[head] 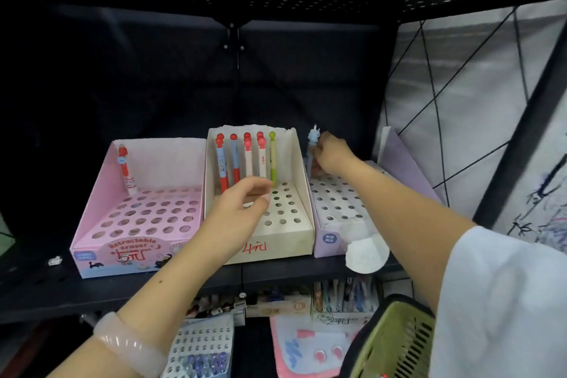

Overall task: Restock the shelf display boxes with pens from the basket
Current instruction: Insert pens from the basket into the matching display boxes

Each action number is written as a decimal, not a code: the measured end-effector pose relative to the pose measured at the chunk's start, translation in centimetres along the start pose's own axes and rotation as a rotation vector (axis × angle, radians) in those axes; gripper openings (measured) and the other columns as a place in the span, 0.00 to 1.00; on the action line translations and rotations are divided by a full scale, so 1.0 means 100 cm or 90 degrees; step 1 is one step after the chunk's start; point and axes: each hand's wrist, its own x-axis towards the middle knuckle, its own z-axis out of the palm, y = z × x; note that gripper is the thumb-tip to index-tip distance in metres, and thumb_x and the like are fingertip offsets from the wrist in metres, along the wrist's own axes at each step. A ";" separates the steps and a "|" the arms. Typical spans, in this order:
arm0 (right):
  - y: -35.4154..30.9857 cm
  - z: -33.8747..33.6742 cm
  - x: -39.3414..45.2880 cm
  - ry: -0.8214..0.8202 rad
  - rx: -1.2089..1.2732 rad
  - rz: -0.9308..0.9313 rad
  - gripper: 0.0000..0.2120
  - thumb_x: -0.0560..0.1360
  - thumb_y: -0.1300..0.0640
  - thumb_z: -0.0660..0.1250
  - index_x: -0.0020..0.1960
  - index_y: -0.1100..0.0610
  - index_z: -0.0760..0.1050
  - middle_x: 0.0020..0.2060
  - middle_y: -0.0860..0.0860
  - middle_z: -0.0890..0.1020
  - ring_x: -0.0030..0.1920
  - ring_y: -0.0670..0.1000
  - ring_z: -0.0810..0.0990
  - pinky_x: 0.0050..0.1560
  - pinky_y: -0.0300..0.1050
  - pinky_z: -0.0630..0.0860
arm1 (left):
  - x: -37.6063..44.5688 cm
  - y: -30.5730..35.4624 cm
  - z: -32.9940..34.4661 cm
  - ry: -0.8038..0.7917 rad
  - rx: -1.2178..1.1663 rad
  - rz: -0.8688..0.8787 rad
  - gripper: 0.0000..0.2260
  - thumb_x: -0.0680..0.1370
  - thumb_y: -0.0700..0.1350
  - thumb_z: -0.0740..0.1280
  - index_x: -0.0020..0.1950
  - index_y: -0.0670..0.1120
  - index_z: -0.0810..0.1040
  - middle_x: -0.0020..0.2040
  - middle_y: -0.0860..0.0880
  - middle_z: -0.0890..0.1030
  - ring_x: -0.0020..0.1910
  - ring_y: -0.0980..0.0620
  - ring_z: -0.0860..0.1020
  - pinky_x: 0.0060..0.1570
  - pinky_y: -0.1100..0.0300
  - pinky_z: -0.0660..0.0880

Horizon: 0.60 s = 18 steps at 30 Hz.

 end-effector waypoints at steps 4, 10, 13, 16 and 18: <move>-0.004 0.009 -0.008 0.024 -0.005 0.007 0.14 0.80 0.56 0.56 0.60 0.64 0.70 0.57 0.62 0.77 0.55 0.61 0.77 0.49 0.46 0.73 | -0.013 0.013 -0.002 0.014 -0.015 0.005 0.09 0.79 0.42 0.61 0.53 0.56 0.76 0.53 0.60 0.78 0.53 0.66 0.74 0.44 0.73 0.70; 0.012 0.041 -0.009 0.089 0.032 0.020 0.13 0.79 0.53 0.58 0.57 0.63 0.69 0.52 0.62 0.79 0.51 0.61 0.78 0.42 0.44 0.66 | -0.009 0.010 -0.011 0.045 -0.015 -0.004 0.11 0.79 0.41 0.60 0.51 0.57 0.75 0.52 0.60 0.78 0.52 0.66 0.74 0.40 0.76 0.69; 0.015 0.039 -0.006 0.102 0.025 0.002 0.13 0.78 0.52 0.61 0.53 0.61 0.70 0.49 0.61 0.79 0.47 0.60 0.78 0.40 0.44 0.66 | -0.009 0.003 -0.008 0.042 -0.009 -0.016 0.10 0.79 0.41 0.60 0.52 0.56 0.76 0.53 0.60 0.78 0.51 0.65 0.74 0.40 0.73 0.70; 0.018 0.027 -0.009 0.097 0.013 -0.025 0.11 0.77 0.49 0.64 0.45 0.57 0.69 0.41 0.55 0.77 0.39 0.53 0.74 0.37 0.42 0.65 | -0.009 -0.001 -0.004 0.034 -0.011 -0.018 0.10 0.80 0.41 0.60 0.53 0.55 0.76 0.53 0.59 0.78 0.52 0.63 0.75 0.41 0.72 0.69; 0.019 0.014 -0.018 0.093 -0.007 -0.056 0.10 0.77 0.50 0.64 0.44 0.56 0.69 0.39 0.52 0.76 0.36 0.50 0.73 0.35 0.42 0.66 | -0.009 0.001 0.000 0.035 -0.021 -0.012 0.11 0.79 0.41 0.60 0.50 0.57 0.76 0.53 0.59 0.78 0.52 0.64 0.74 0.45 0.71 0.69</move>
